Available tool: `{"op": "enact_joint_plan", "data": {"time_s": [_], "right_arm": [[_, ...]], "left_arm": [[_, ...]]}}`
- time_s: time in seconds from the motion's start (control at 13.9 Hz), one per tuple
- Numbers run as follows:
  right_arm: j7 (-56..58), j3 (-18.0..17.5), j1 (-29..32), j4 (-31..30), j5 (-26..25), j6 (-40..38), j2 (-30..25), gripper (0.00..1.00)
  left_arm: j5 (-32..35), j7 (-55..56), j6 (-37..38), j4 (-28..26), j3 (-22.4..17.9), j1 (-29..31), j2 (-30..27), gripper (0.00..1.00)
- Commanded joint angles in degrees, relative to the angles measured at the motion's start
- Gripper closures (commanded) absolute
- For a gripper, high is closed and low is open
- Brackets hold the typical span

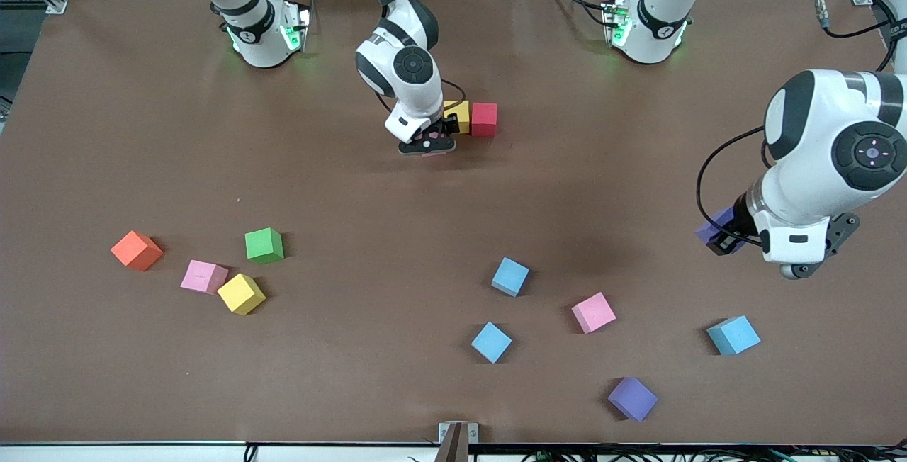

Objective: Arrange 11 blocks into digit 3

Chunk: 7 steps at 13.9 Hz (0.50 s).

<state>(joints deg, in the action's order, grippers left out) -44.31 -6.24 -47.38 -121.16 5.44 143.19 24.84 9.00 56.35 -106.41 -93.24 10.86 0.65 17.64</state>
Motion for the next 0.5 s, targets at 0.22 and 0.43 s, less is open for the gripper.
{"op": "enact_joint_plan", "data": {"time_s": [0.22, 0.43], "right_arm": [[0.27, 0.97, 5.09, 9.16, 0.37, -10.79, -2.43, 0.0], [0.45, 4.82, 11.23, 15.67, 0.36, -18.54, -2.43, 0.0]], "left_arm": [[-6.54, 12.34, -3.26, -0.18, -0.58, 1.46, 0.99, 0.89], [-6.01, 23.95, -5.12, -0.27, -0.67, 1.82, 1.52, 0.89]]}}
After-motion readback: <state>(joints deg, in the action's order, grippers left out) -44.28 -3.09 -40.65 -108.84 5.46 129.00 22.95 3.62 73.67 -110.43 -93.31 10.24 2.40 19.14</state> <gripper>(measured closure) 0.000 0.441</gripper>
